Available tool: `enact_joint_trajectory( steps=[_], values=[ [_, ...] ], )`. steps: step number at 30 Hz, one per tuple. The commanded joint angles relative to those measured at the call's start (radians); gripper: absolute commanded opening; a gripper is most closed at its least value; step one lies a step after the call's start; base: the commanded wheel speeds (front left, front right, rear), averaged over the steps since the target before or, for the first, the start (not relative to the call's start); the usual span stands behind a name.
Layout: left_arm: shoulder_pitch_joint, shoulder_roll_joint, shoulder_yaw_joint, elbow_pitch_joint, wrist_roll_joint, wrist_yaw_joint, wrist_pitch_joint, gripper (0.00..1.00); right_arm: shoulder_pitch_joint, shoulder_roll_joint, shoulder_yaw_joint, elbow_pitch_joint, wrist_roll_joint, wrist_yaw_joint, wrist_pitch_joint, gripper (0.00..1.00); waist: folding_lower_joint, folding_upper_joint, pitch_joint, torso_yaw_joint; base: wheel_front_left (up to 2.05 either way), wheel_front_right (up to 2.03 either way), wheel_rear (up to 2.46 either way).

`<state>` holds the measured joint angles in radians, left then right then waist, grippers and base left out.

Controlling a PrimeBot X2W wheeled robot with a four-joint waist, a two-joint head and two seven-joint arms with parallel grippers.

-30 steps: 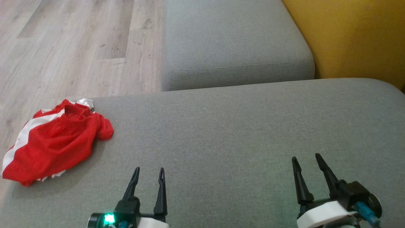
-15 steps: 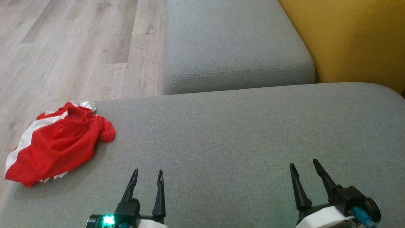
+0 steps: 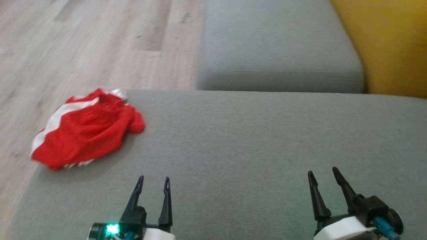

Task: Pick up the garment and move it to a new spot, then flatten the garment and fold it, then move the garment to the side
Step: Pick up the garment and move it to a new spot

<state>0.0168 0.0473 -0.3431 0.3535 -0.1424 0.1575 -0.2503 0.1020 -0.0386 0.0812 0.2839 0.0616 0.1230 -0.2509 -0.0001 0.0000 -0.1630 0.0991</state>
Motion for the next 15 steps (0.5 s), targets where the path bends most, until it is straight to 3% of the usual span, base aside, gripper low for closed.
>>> enact_joint_trajectory(
  steps=[1, 9, 15],
  values=[
    [-0.067, 0.003, 0.045, -0.027, 0.011, -0.001, -0.011, 1.0, -0.053, -0.012, 0.018, -0.034, 0.008, 0.008, -0.011, 1.0, 0.0001, 0.0, 0.024, 0.11, 0.0, 0.0, 0.0],
    [-0.083, 0.004, 0.089, -0.044, 0.05, -0.002, -0.011, 1.0, -0.093, -0.012, 0.007, -0.038, 0.013, 0.008, -0.011, 1.0, 0.0001, 0.0, 0.082, 0.305, 0.0, 0.0, 0.0],
    [-0.076, 0.003, 0.171, -0.115, 0.057, 0.034, -0.011, 1.0, -0.167, -0.012, 0.011, -0.014, -0.006, 0.008, -0.011, 1.0, 0.0001, 0.0, 0.145, 0.36, 0.0, 0.0, 0.0]
  ],
)
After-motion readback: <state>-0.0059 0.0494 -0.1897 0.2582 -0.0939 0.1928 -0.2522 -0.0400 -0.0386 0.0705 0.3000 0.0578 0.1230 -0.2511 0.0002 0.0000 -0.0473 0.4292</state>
